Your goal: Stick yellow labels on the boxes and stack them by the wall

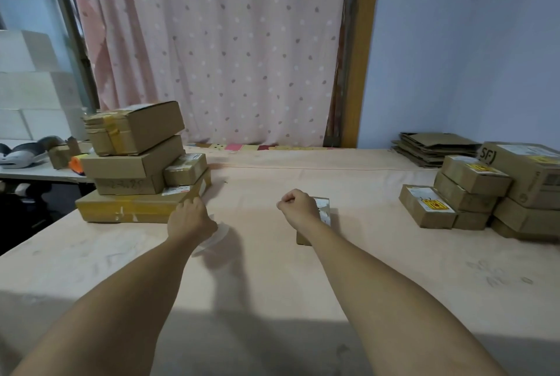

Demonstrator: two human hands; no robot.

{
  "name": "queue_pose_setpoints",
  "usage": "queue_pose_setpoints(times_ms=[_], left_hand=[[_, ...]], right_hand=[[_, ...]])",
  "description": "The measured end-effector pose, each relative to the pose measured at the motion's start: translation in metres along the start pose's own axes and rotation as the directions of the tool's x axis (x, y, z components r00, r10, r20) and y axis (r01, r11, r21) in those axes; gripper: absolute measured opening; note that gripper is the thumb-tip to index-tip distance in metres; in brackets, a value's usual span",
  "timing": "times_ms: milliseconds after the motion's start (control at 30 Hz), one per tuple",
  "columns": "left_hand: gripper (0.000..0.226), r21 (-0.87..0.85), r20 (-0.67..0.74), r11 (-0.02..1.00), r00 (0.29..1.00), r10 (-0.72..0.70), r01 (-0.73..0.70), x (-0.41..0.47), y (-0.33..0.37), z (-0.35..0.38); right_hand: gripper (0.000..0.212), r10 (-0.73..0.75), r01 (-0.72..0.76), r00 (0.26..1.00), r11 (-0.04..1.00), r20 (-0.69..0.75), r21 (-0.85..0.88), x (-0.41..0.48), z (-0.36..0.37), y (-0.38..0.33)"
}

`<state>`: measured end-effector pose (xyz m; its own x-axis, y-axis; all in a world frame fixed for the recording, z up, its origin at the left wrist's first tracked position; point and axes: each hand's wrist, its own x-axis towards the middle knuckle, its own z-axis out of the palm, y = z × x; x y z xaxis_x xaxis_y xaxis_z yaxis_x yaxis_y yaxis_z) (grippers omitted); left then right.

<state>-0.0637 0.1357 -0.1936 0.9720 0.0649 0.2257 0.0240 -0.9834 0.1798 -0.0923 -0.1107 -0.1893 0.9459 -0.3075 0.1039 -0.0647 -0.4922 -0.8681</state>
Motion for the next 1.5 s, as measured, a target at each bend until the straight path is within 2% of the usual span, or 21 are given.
queue_pose_setpoints(times_ms=[67, 200, 333, 400, 467, 533, 567, 633, 700, 833, 900, 967, 1033, 1100, 1167, 1200, 1267, 1333, 1367, 1433, 1500], left_hand=[[0.039, -0.017, 0.037, 1.0, 0.999, -0.007, 0.007, 0.002, 0.001, 0.003], [0.043, -0.019, 0.046, 0.999, 0.998, -0.04, 0.041, 0.003, 0.002, 0.01], [0.018, 0.011, 0.042, 0.998, 0.997, -0.062, 0.062, 0.006, 0.001, 0.015], [0.016, -0.055, 0.041, 0.995, 0.996, -0.081, 0.083, 0.006, 0.003, 0.016], [0.018, -0.219, 0.056, 0.968, 0.992, -0.113, 0.123, 0.009, 0.007, 0.017], [0.011, -0.51, 0.108, 0.846, 0.987, -0.115, 0.154, 0.014, 0.014, 0.016], [0.006, -0.653, 0.138, 0.74, 0.986, -0.089, 0.158, 0.014, 0.019, 0.012], [0.014, -0.841, 0.159, 0.522, 0.987, -0.017, 0.144, 0.01, 0.032, 0.001], [0.016, -0.916, 0.135, 0.386, 0.99, 0.039, 0.11, 0.004, 0.048, -0.012], [0.017, -0.969, 0.09, 0.241, 0.982, 0.165, 0.048, 0.002, 0.077, -0.024], [0.019, -0.976, 0.08, 0.217, 0.974, 0.211, 0.033, 0.0, 0.087, -0.028], [0.022, -0.98, 0.059, 0.2, 0.966, 0.251, 0.008, -0.002, 0.096, -0.03], [0.024, -0.976, 0.072, 0.215, 0.957, 0.279, 0.011, -0.004, 0.102, -0.031], [0.023, -0.97, 0.105, 0.243, 0.941, 0.321, 0.025, -0.004, 0.105, -0.031], [0.014, -0.97, 0.122, 0.243, 0.92, 0.371, 0.03, -0.004, 0.109, -0.028], [0.006, -0.974, 0.121, 0.224, 0.917, 0.38, 0.035, -0.004, 0.111, -0.028], [0.015, -0.985, 0.109, 0.168, 0.924, 0.368, 0.05, -0.005, 0.118, -0.025], [0.016, -0.989, 0.093, 0.143, 0.93, 0.354, 0.045, -0.008, 0.124, -0.026], [0.013, -0.99, 0.082, 0.138, 0.928, 0.364, 0.033, -0.01, 0.126, -0.027], [0.004, -0.99, 0.054, 0.141, 0.919, 0.391, -0.002, -0.013, 0.128, -0.029], [0.007, -0.986, 0.035, 0.163, 0.913, 0.406, -0.035, -0.013, 0.127, -0.028]], right_hand=[[0.014, 0.004, -0.004, 1.0, 1.0, -0.008, -0.001, 0.001, -0.002, 0.005], [0.01, 0.002, -0.002, 1.0, 1.0, -0.006, -0.022, 0.004, -0.004, 0.008], [0.005, 0.004, -0.004, 1.0, 1.0, 0.008, -0.008, 0.006, -0.008, 0.009], [0.005, 0.012, -0.012, 1.0, 1.0, 0.011, -0.005, 0.008, -0.011, 0.011], [0.007, 0.017, -0.017, 1.0, 1.0, 0.006, 0.0, 0.01, -0.014, 0.012], [0.009, 0.025, -0.025, 1.0, 0.999, 0.006, 0.031, 0.011, -0.016, 0.012], [0.01, 0.032, -0.032, 0.999, 0.998, 0.013, 0.052, 0.011, -0.016, 0.012], [0.009, 0.049, -0.054, 0.998, 0.994, 0.048, 0.1, 0.012, -0.015, 0.009], [0.012, 0.063, -0.08, 0.993, 0.983, 0.103, 0.164, 0.009, -0.014, 0.002], [0.034, 0.111, -0.164, 0.974, 0.945, 0.195, 0.281, 0.006, -0.016, -0.017], [0.034, 0.085, -0.152, 0.979, 0.912, 0.185, 0.382, 0.006, -0.02, -0.021], [0.025, 0.047, -0.102, 0.99, 0.889, 0.133, 0.446, 0.006, -0.028, -0.021], [0.012, 0.012, -0.051, 0.996, 0.888, 0.087, 0.456, 0.007, -0.037, -0.015], [0.007, -0.014, -0.03, 0.996, 0.885, 0.091, 0.466, 0.007, -0.044, -0.009], [0.004, -0.029, -0.029, 0.993, 0.881, 0.116, 0.472, 0.009, -0.048, -0.004], [0.006, -0.036, -0.027, 0.991, 0.887, 0.127, 0.46, 0.008, -0.05, -0.002], [0.013, -0.051, -0.016, 0.988, 0.904, 0.144, 0.427, 0.007, -0.053, 0.0], [0.008, -0.054, -0.025, 0.985, 0.894, 0.164, 0.448, 0.005, -0.058, 0.0], [0.003, -0.038, -0.054, 0.983, 0.876, 0.182, 0.479, 0.005, -0.059, 0.0], [0.01, -0.003, -0.11, 0.978, 0.843, 0.209, 0.526, 0.006, -0.062, 0.001], [0.016, 0.013, -0.116, 0.98, 0.853, 0.2, 0.51, 0.009, -0.063, 0.003]])
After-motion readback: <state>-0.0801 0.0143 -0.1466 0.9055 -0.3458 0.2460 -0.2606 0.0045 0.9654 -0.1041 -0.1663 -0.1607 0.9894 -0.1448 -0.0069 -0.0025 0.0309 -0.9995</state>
